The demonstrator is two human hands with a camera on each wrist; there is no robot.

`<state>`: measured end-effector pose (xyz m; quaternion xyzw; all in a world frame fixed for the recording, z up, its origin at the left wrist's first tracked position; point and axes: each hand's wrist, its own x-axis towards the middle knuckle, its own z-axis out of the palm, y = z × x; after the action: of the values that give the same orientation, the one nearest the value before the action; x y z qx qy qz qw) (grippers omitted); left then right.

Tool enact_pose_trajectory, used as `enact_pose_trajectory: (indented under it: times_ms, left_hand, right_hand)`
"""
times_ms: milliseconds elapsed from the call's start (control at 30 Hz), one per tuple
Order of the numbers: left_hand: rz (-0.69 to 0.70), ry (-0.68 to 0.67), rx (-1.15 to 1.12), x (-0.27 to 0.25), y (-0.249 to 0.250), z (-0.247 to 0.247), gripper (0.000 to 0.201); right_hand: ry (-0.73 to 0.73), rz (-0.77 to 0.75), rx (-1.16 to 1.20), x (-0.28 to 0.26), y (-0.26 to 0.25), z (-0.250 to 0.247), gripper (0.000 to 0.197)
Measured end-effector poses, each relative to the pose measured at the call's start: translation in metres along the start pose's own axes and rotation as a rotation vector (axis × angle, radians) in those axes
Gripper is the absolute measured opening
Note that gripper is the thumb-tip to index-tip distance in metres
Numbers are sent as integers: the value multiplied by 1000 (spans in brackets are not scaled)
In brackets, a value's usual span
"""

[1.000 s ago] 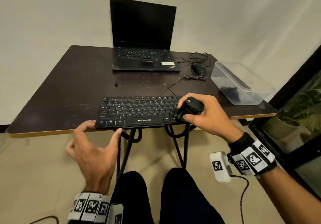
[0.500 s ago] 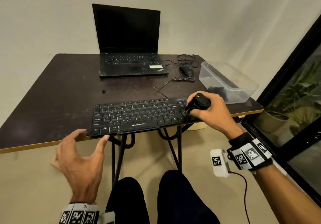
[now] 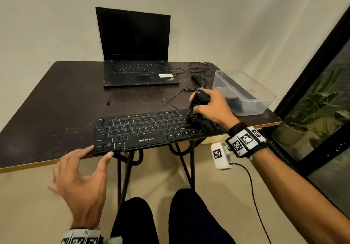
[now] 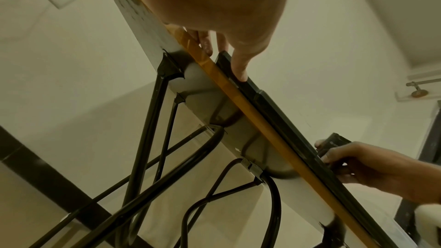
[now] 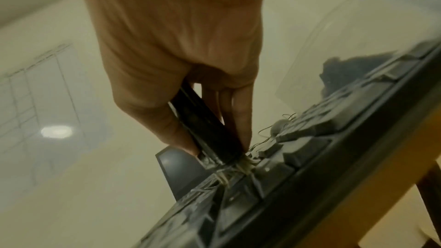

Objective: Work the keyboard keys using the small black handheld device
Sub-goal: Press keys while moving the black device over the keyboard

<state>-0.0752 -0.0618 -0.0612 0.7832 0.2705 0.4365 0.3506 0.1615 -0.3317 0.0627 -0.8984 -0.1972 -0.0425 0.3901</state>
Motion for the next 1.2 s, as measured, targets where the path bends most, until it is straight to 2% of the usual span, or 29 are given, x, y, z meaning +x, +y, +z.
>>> enact_pose_trajectory:
  times_ms: [67,233,300,400,467,533,700,833,967,1133,1200]
  left_hand:
    - [1,-2,3,1,-1,-1,45]
    - [11,-9,0,1,-1,0,44]
    - [12,1,-5,1,-2,1,44]
    - [31,13,-15,1,-5,1,46]
    - [62,8,-14,2,-10,0,51]
    - [80,4,-8,4,-14,0,52]
    - [8,-3,3,2,-6,0,44]
    - [18,8,-2,1,-4,1,43]
    - [5,13,-14,0,-2,-1,42]
    - [-7,9,12,2,-2,-1,41]
    - [-13,-5,12,2,-2,-2,41]
  right_hand:
    - [-24,-12,-10,6,-4,1,32]
    - [124,173,-78,23,12,-25,27]
    - [44,140,-26,25,-2,-15,29]
    - [-130,13,-13,25,-27,11,30]
    - [-168,-23,-33,27,-34,17,31]
    - [-114,24,-64,32,-25,6,32]
    - [130,244,-107,22,19,-43,27]
    - [251,265,-183,7,27,-43,23]
    - [264,259,-162,-15,21,-31,20]
    - [83,143,-129,-43,9,-19,26]
    - [151,169,-133,-44,17,-29,26]
